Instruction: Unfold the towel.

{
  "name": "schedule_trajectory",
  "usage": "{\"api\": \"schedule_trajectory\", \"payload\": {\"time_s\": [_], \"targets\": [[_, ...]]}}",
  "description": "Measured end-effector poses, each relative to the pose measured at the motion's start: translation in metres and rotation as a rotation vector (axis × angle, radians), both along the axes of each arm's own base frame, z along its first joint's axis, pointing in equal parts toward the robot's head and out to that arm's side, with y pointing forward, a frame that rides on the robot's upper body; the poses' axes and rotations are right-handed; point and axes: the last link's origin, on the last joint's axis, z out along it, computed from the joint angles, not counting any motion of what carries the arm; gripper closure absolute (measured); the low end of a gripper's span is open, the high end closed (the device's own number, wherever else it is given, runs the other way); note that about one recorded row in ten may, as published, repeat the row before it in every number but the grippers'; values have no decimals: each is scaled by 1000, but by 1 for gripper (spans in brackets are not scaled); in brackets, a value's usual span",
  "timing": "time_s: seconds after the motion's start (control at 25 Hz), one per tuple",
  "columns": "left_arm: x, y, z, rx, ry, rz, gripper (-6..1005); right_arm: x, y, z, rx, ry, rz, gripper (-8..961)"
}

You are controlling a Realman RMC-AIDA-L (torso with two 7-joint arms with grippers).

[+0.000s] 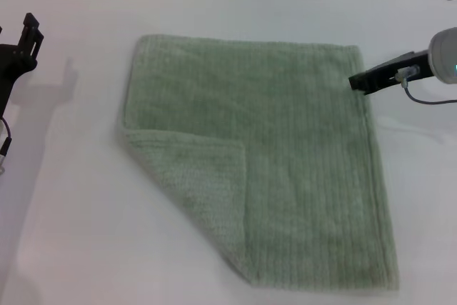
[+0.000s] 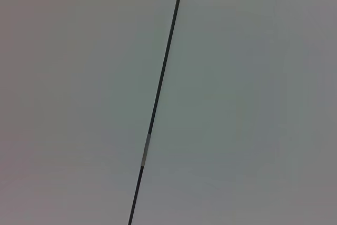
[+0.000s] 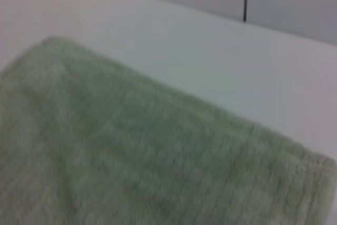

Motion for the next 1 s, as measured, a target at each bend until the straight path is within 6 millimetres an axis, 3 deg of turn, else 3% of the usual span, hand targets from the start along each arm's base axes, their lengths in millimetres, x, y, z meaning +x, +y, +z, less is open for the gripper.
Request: {"api": "schedule_trajectory", "payload": {"time_s": [1.0], "targets": [[3,3,0,3,-9,-6,347,8,22,-21,-124,-83,-12,949]]}}
